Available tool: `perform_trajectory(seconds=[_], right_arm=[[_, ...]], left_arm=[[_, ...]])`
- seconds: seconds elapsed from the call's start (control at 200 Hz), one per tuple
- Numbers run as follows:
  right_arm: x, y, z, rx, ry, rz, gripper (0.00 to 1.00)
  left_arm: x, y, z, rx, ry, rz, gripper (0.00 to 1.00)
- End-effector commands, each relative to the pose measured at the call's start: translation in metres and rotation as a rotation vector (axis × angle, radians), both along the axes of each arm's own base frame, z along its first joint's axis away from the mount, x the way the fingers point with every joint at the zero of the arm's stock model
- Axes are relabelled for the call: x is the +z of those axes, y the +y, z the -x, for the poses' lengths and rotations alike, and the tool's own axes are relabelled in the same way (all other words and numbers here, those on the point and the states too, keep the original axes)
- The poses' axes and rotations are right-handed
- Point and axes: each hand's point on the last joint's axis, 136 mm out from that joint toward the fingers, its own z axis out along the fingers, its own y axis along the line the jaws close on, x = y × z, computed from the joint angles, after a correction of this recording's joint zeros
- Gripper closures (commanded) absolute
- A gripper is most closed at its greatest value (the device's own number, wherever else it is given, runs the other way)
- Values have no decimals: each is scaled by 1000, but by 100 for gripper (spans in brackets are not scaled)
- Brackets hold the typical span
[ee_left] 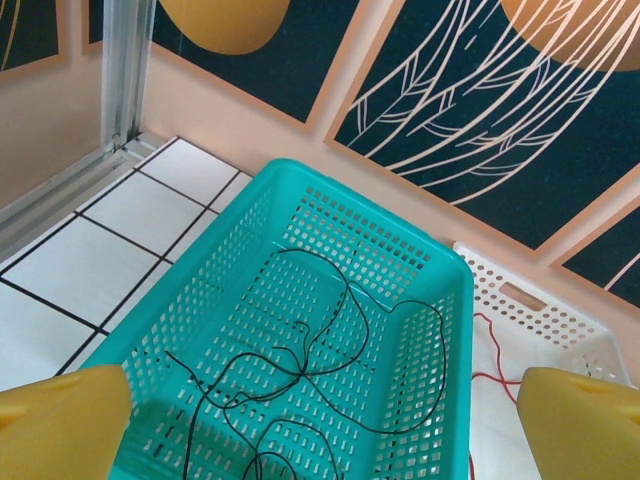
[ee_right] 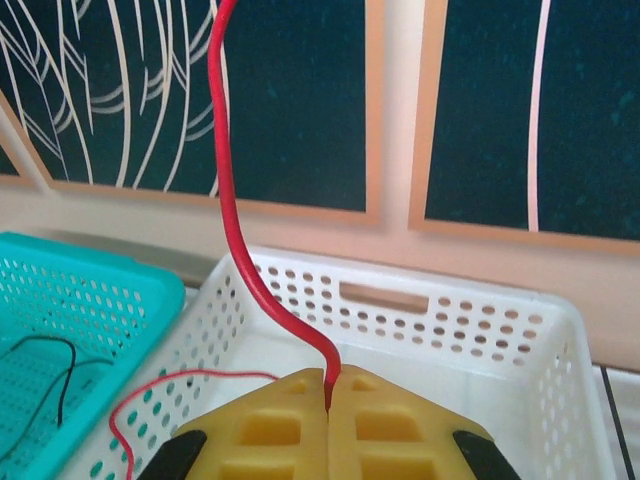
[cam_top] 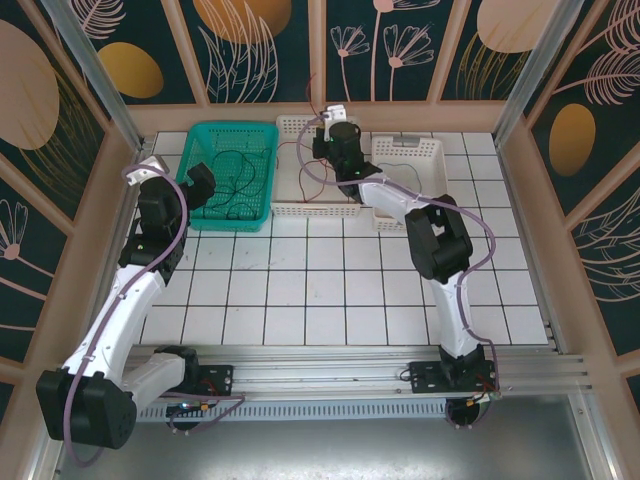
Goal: Untangle the cables
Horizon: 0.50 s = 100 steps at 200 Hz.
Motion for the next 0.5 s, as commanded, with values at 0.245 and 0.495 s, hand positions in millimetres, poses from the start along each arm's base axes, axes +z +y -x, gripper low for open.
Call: perform_trajectory(seconds=[0.245,0.495], right_arm=[[-106,-16,40,-27,260,102,100],[-149,-14,39,-21,456,166,100]], left_arm=[[3,-3,-5,-23,-19,-6,2],[3,-3,-4,-27,-19,-7,1]])
